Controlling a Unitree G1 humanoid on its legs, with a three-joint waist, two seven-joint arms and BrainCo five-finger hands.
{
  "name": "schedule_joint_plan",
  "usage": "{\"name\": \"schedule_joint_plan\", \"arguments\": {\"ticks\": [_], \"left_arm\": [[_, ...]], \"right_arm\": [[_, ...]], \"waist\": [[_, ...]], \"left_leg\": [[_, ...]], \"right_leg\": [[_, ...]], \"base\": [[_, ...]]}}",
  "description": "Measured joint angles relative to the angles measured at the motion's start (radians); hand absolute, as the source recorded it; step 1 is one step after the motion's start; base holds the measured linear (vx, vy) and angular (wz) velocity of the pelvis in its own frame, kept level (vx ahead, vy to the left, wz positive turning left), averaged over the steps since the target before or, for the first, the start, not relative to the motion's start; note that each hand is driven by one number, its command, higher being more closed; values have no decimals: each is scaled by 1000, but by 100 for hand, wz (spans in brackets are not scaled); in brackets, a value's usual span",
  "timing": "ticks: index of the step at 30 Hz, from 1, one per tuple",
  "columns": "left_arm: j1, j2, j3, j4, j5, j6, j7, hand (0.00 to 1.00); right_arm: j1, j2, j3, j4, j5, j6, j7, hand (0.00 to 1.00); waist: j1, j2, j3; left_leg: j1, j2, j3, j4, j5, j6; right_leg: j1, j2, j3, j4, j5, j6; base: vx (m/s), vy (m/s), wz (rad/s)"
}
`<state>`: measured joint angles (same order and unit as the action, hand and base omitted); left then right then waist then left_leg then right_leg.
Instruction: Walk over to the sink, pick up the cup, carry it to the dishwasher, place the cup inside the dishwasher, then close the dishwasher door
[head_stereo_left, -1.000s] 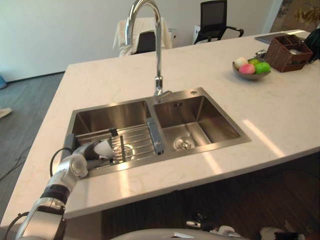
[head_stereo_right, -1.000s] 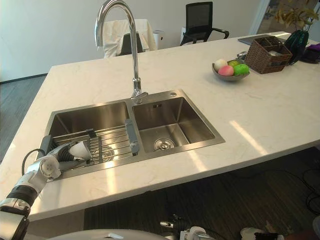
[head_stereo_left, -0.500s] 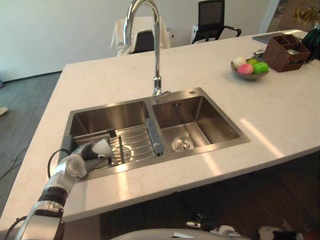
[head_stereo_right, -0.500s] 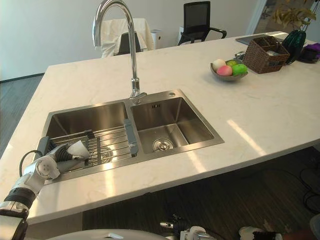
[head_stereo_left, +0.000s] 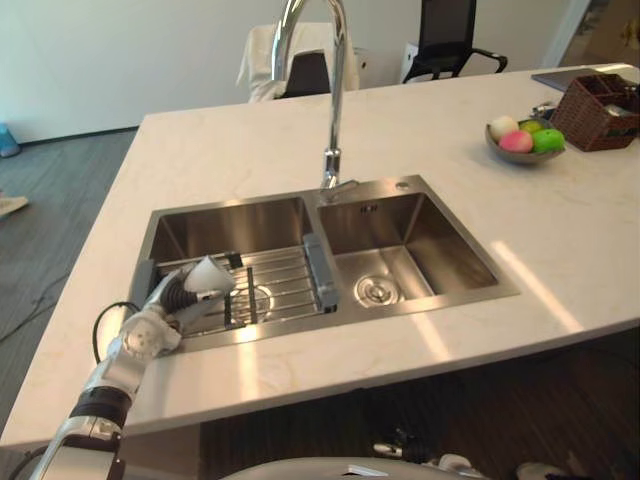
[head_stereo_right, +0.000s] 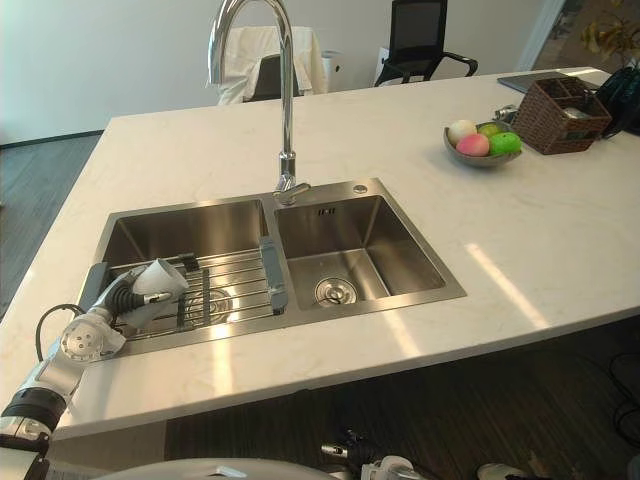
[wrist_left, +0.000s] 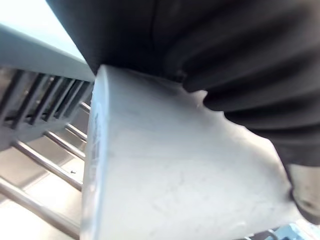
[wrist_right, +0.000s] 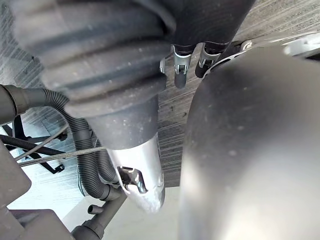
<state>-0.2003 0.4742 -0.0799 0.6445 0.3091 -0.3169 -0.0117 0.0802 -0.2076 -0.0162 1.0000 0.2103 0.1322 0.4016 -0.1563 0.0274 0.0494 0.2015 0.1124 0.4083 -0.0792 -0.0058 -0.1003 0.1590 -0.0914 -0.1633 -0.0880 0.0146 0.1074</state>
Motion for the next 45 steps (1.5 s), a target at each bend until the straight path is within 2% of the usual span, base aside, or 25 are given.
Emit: {"name": "schedule_joint_plan", "arguments": {"ticks": [3,7,12,16,23,26,28,32,33,37,39,40,42,45], "left_arm": [[5,-21,0,-37,-69,-33,26,100],[20,-28,12,-78,-200,-43,25,100],[68,-100,125,-226,-398,-45,6,100],[84,-153,215,-389,-484,-74,52,100],[98,-223,276,-555,-491,-182,195,100],[107,-224,279,-593,-489,-216,246,100],[117,-230,286,-630,-470,-246,277,100],[119,-261,317,-677,-366,-319,387,100],[143,-261,313,-711,-324,-340,466,100],[143,-261,313,-712,-324,-340,467,100],[144,-286,313,-745,-325,-339,474,100],[144,-314,304,-788,-325,-339,485,100],[142,-318,273,-792,-325,-336,483,100],[144,-354,264,-799,-334,-319,485,100]], "right_arm": [[1,4,-3,1,30,-2,-6,0],[-3,6,-5,0,59,-8,-12,0],[8,23,-29,0,100,-27,-19,0],[26,28,-45,-1,147,-29,-19,0],[34,24,-48,-3,158,-24,-20,0],[34,23,-48,-3,158,-18,-22,0],[34,23,-48,-4,158,-17,-25,0],[34,25,-48,-6,159,4,-37,0],[13,62,-42,-41,158,50,-39,0],[18,62,-46,-41,158,50,-39,0],[25,63,-46,-41,159,47,-38,0],[29,61,-47,-42,160,47,-40,0],[48,59,-73,-49,182,48,-43,0],[87,56,-87,-81,207,53,-64,0]], "waist": [[0,-11,13],[10,-12,31],[26,-31,49],[49,-30,49],[70,-29,48],[74,-29,47],[77,-30,46],[93,-34,24],[101,-67,-27],[97,-68,-27],[97,-66,-27],[93,-65,-27],[77,-62,-25],[73,-53,-24]], "left_leg": [[0,-6,-22,0,-1,1],[-6,-8,-29,0,0,2],[-21,-11,-51,0,2,4],[-27,-13,-59,0,4,6],[-48,-15,-93,-6,22,14],[-50,-14,-107,-7,26,16],[-54,-15,-112,-7,28,19],[-78,-16,-125,-7,34,20],[-81,-17,-136,-7,35,19],[-80,-16,-131,-7,35,19],[-82,-13,-115,0,34,17],[-85,-14,-126,0,32,16],[-84,-16,-172,0,31,17],[-80,-15,-220,0,21,13]], "right_leg": [[12,-6,-20,0,-6,6],[11,-8,-28,4,-7,6],[11,-10,-52,7,-10,7],[16,-12,-72,7,-11,6],[9,-12,-100,11,-11,-1],[10,-12,-110,20,-14,-5],[9,-14,-118,21,-14,-5],[-8,-14,-125,21,-13,-5],[-3,-13,-136,18,-13,-5],[-6,-12,-123,16,-13,-5],[-23,-9,-97,15,-6,-7],[-27,-9,-93,7,3,-8],[-26,-10,-99,6,3,-9],[-21,-9,-99,6,3,-8]], "base": [[0,-18,18],[-15,-25,7],[-4,-31,12],[11,-22,9],[-57,-31,14],[-66,-23,11],[-56,-12,9],[-15,-8,5],[-5,-10,7],[0,0,-4],[-4,-3,-30],[-8,-13,-25],[-3,-15,-5],[0,0,0]]}}
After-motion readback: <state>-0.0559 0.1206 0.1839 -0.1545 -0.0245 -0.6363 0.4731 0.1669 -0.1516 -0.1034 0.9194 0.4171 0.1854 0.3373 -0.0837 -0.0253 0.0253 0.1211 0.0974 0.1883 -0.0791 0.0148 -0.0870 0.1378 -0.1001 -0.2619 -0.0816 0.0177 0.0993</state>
